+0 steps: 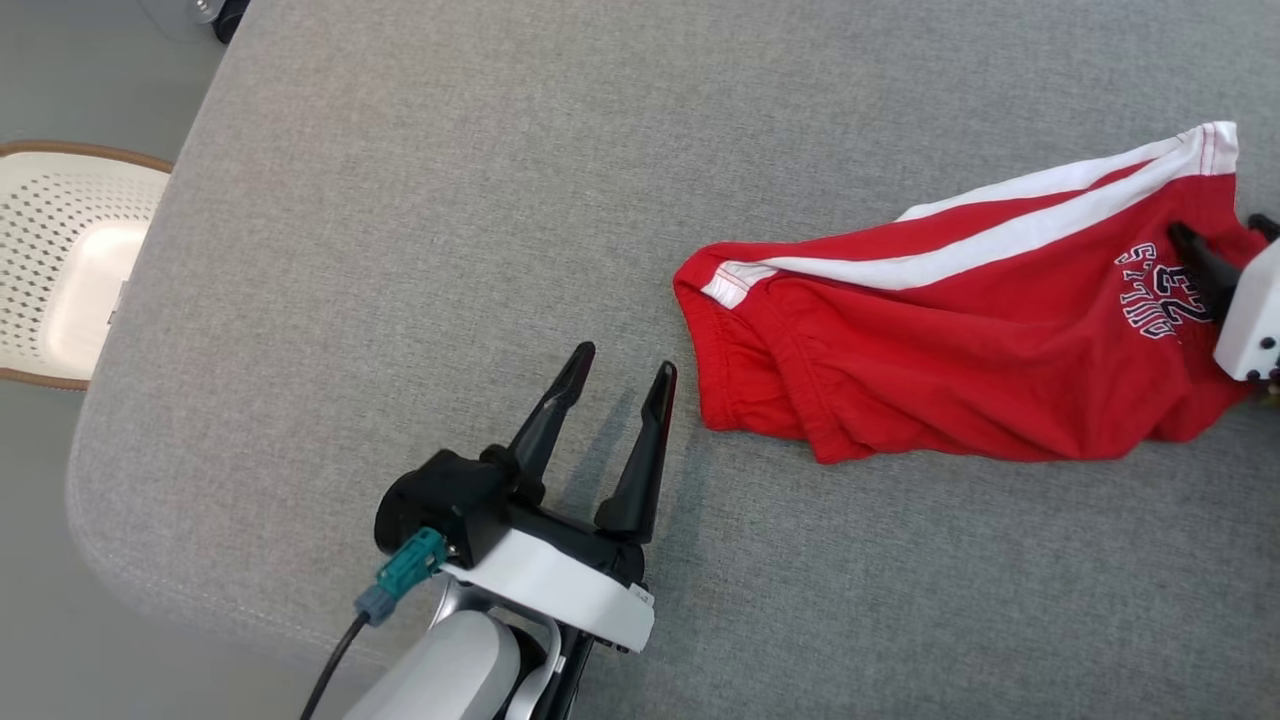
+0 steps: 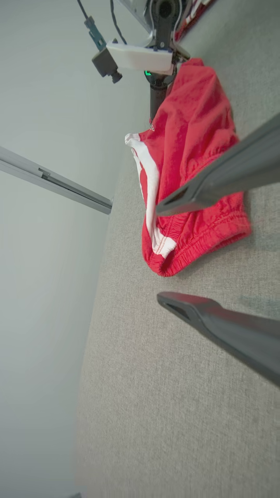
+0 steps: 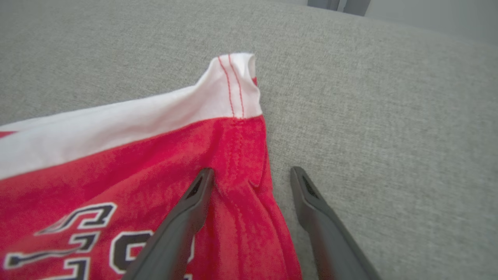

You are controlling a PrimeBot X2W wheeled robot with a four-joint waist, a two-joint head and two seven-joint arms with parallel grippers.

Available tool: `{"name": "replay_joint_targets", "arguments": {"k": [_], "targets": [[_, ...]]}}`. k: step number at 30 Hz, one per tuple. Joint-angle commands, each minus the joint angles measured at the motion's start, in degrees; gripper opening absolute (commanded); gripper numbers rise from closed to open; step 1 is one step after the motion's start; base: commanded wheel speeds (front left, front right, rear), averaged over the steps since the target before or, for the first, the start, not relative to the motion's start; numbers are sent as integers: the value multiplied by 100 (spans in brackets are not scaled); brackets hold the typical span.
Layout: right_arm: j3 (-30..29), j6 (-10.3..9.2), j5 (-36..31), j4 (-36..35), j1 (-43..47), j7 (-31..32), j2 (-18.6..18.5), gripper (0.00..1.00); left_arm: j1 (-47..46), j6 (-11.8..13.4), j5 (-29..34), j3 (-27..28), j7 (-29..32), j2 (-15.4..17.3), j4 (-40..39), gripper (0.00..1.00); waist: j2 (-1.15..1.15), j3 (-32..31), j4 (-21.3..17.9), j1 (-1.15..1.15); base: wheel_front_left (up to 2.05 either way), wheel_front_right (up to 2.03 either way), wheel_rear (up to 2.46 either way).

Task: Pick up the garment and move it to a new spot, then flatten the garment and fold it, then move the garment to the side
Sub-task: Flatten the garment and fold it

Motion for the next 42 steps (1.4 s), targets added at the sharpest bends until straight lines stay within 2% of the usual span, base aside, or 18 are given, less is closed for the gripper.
{"name": "replay_joint_targets", "arguments": {"k": [1, 3, 4, 10, 16, 26, 31, 36, 42], "targets": [[198, 31, 78, 28, 202, 299, 257, 100, 123, -119, 255, 137, -23, -83, 37, 100, 0, 8, 62, 0, 0, 0, 0], [279, 32, 116, -77, 218, 407, 290, 8, 215, -226, 472, 280, -24, -187, 88, 100, 0, -8, 91, 0, 0, 0, 0], [280, 31, 173, -122, 235, 438, 298, 0, 264, -279, 560, 365, -24, -244, 101, 100, 0, -18, 99, 0, 0, 0, 0], [-50, 9, 511, -185, 317, 397, 197, 0, 519, -582, 952, 888, -17, -457, 164, 100, 0, -159, -36, 0, 0, 0, 0], [-340, 9, 676, -140, 449, 246, 210, 0, 793, -769, 1210, 1344, -17, -533, 176, 100, 0, -303, -318, 0, 0, 0, 0], [-656, 10, 998, -175, 922, -280, 616, 0, 1309, -1091, 1573, 2033, -18, -611, 122, 100, 0, -727, -1022, 0, 0, 0, 0], [-850, 10, 1149, -110, 1211, -575, 611, 0, 1669, -1177, 1688, 2231, -18, -631, 73, 100, 0, -1053, -1325, 0, 0, 0, 0], [-1202, 11, 1290, -34, 1365, -774, 459, 0, 1953, -1226, 1751, 2307, -18, -648, 74, 100, 0, -1294, -1415, 0, 0, 0, 0], [-1447, 12, 1413, -442, 1355, -620, 800, 0, 2087, -1120, 1552, 2127, -18, -651, -2, 100, 0, -1471, -1240, 0, 0, 0, 0]]}}
